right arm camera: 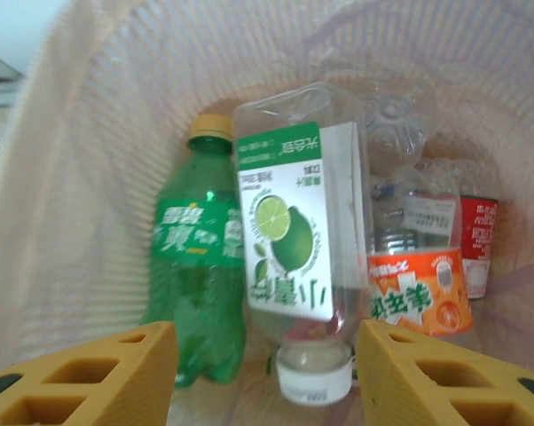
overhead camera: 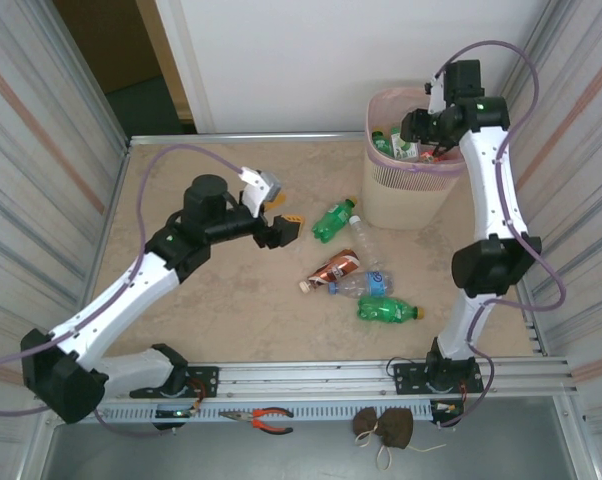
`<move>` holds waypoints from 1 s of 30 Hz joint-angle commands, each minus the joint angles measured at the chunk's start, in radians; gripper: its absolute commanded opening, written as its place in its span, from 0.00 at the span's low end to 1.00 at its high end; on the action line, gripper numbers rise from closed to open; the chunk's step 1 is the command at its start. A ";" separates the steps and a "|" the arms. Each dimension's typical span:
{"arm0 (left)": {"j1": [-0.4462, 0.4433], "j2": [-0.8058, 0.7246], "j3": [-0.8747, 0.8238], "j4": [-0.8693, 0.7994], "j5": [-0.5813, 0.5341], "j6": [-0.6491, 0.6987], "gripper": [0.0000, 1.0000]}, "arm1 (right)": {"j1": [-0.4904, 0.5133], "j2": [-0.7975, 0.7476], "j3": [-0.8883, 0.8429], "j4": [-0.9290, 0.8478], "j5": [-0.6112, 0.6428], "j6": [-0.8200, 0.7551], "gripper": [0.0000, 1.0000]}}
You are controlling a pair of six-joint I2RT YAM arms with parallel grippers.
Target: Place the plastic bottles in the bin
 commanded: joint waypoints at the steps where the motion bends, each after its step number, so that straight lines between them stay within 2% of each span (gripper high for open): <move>1: 0.008 0.075 0.070 -0.109 0.020 0.099 0.77 | 0.008 -0.146 -0.059 0.057 -0.025 0.039 0.54; 4: 0.006 0.158 0.119 -0.186 0.042 0.137 0.73 | 0.007 -0.230 -0.124 0.081 -0.024 0.050 0.54; 8: -0.019 0.216 0.114 -0.233 0.061 0.226 0.73 | 0.004 -0.331 -0.189 0.096 -0.015 0.059 0.54; 15: -0.133 0.278 0.043 -0.300 -0.141 0.392 0.74 | -0.004 -0.468 -0.288 0.118 0.000 0.070 0.55; 23: -0.214 0.419 0.005 -0.349 -0.295 0.378 0.76 | -0.013 -0.530 -0.352 0.120 -0.002 0.077 0.55; 30: -0.236 0.530 0.010 -0.334 -0.300 0.355 0.74 | -0.016 -0.535 -0.358 0.120 -0.014 0.080 0.55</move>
